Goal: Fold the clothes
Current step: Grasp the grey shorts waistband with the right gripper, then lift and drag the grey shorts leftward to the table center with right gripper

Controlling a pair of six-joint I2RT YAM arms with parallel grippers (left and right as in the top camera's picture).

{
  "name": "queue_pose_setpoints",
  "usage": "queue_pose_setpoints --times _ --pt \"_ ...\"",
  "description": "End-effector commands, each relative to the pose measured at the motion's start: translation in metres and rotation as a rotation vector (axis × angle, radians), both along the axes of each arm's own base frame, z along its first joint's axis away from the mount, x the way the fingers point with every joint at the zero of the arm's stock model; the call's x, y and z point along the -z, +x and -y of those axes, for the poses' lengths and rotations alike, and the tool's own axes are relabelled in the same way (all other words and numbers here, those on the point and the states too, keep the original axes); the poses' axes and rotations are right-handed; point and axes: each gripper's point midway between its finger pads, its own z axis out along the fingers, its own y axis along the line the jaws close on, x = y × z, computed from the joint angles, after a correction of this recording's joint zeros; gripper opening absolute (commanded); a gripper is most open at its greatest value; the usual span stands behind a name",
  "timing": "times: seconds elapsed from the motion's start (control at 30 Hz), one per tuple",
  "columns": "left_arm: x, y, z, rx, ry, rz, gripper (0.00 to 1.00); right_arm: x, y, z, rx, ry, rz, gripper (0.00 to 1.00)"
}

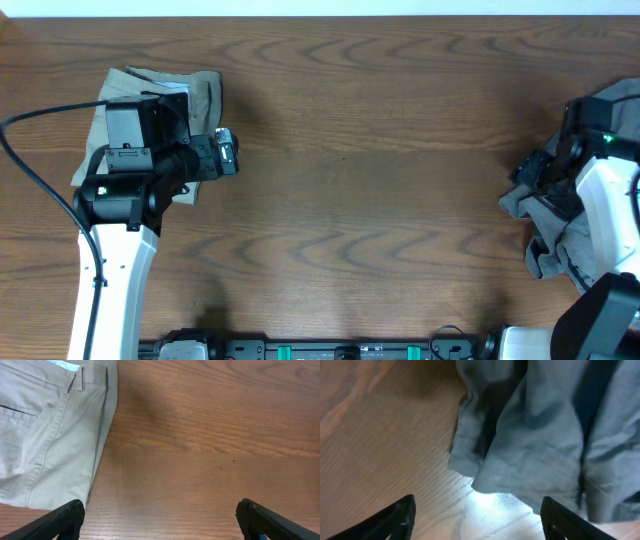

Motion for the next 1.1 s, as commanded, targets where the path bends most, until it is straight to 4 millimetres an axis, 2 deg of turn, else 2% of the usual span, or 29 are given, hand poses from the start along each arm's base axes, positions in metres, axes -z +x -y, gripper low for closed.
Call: queue_pose_setpoints --times 0.0,0.13,0.17,0.2,0.23,0.3,0.37,0.43,0.5,0.6,0.63,0.7,0.77,0.9,0.97,1.07 --pt "-0.010 0.002 0.003 0.008 -0.009 0.024 0.98 0.028 -0.012 0.001 0.039 -0.002 -0.044 0.79" --pt "-0.009 0.001 0.003 0.008 -0.009 0.020 0.98 0.047 -0.018 0.004 0.088 -0.008 -0.043 0.76" --pt "-0.009 0.001 0.003 0.008 -0.009 0.020 0.98 0.050 -0.020 0.005 0.089 -0.011 -0.044 0.64" --pt "-0.009 0.001 0.003 0.008 -0.009 0.020 0.98 0.052 -0.021 0.006 0.091 -0.014 -0.048 0.28" --pt "-0.009 0.001 0.003 0.008 -0.009 0.020 0.98 0.052 -0.023 0.006 0.093 -0.014 -0.052 0.01" --pt "-0.009 0.001 0.003 0.008 -0.009 0.021 0.98 0.049 -0.018 0.000 0.077 0.020 -0.032 0.01" --pt "-0.009 0.001 0.003 0.008 -0.009 0.021 0.98 0.039 -0.002 -0.019 -0.011 0.109 0.032 0.01" --pt "-0.009 0.002 0.003 0.009 -0.009 0.022 0.98 0.016 0.023 -0.054 -0.181 0.230 0.157 0.01" --pt "-0.010 0.002 0.003 0.008 -0.008 0.026 0.98 -0.017 0.047 -0.097 -0.378 0.326 0.303 0.01" --pt "-0.011 0.004 0.003 0.008 -0.009 0.033 0.98 -0.045 0.061 -0.134 -0.515 0.310 0.390 0.01" --pt "-0.011 0.004 0.003 0.008 -0.009 0.033 0.98 -0.050 0.065 -0.144 -0.534 0.224 0.383 0.01" --pt "-0.011 0.003 0.003 0.008 -0.009 0.031 0.98 -0.050 0.067 -0.151 -0.519 0.155 0.377 0.01" --pt "-0.010 0.003 0.003 0.008 -0.009 0.029 0.98 -0.054 0.072 -0.179 -0.616 0.198 0.416 0.01" --pt "-0.012 0.004 0.003 0.008 -0.008 0.036 0.98 -0.055 0.063 -0.262 -0.917 0.352 0.473 0.01" --pt "-0.013 0.005 0.003 0.008 -0.008 0.043 0.98 -0.048 0.050 -0.299 -1.080 0.381 0.471 0.01" --pt "-0.013 0.006 0.003 0.008 -0.008 0.047 0.98 -0.033 0.012 -0.348 -1.356 0.415 0.431 0.01"
